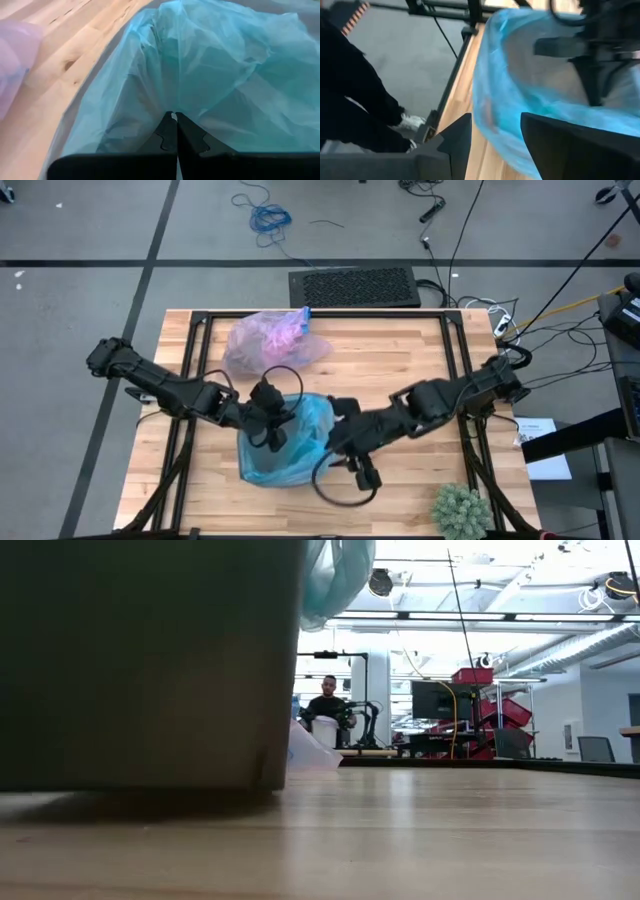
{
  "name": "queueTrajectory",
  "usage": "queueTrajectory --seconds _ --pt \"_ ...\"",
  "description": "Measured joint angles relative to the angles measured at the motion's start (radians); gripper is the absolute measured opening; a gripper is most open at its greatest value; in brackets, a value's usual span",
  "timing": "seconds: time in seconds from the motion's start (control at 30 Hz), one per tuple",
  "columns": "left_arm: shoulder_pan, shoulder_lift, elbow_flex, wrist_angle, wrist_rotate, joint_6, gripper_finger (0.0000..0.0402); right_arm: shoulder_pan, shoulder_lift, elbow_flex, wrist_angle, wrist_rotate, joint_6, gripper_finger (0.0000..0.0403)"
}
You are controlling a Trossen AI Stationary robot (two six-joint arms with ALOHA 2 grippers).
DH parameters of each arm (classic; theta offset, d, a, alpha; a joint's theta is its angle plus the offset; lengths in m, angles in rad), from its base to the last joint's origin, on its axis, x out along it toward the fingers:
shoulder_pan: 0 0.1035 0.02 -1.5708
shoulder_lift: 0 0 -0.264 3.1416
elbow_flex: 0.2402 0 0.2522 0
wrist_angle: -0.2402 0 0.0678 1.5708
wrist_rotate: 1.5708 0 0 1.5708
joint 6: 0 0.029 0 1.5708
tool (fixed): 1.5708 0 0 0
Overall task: Place trash/remove bag and relplace
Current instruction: Insert the new trash bag into the trash bin
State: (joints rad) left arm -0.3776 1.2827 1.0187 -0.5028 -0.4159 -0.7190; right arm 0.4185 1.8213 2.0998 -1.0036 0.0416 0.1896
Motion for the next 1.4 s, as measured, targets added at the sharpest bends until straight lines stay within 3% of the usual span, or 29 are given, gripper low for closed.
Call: queueTrajectory --seconds 0.43,0.8,1.23,1.4 --pt "0.080 0.001 -0.002 0.060 0.074 0.076 0.0000 -0.004 0.116 -0.002 -0.076 0.014 -0.020 0.0126" --pt "0.118 0.001 -0.001 0.043 0.074 0.081 0.0000 0.022 0.198 -0.002 -0.079 0.004 0.009 0.0005" --pt "0.141 0.000 0.000 0.046 0.068 0.080 0.0000 -0.019 0.332 -0.001 -0.133 0.009 0.036 0.0017" --pt "0.141 0.000 0.000 0.051 0.067 0.079 0.0000 -0.009 0.302 -0.002 -0.135 -0.038 0.037 0.0017"
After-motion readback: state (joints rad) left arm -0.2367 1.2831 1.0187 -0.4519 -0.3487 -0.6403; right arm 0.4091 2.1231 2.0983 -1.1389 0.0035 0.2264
